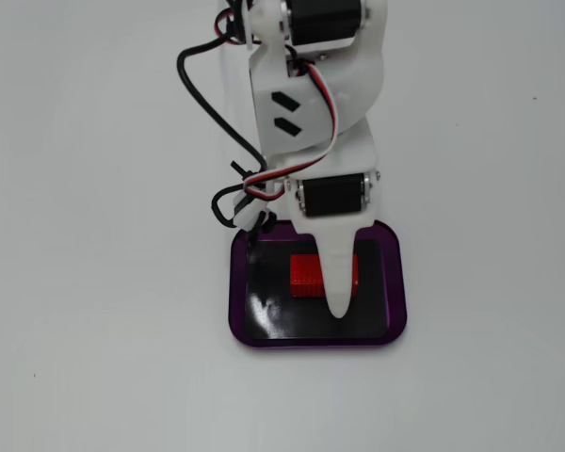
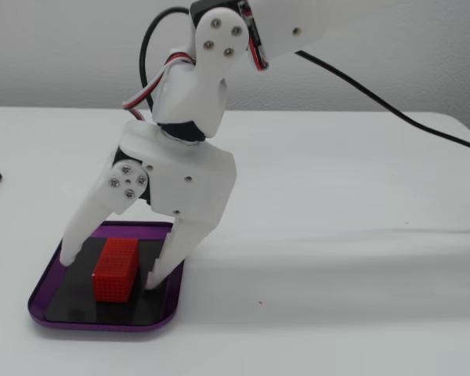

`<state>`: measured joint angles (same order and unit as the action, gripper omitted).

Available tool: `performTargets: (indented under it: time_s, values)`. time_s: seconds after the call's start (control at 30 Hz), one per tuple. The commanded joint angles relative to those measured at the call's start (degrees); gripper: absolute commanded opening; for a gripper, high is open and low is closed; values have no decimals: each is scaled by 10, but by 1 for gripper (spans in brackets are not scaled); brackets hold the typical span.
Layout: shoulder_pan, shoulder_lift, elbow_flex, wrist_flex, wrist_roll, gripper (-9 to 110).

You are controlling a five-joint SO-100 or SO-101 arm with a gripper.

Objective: Remove the cube from the box.

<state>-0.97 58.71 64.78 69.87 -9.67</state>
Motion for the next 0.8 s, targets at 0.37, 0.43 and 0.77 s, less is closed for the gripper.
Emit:
performTargets:
  time_s: [0.37, 0.43, 0.77]
  values:
    - [5, -8, -8, 4, -5, 0]
    - [4, -4, -24, 8, -6, 0]
    - [4, 152, -115, 97, -7, 0]
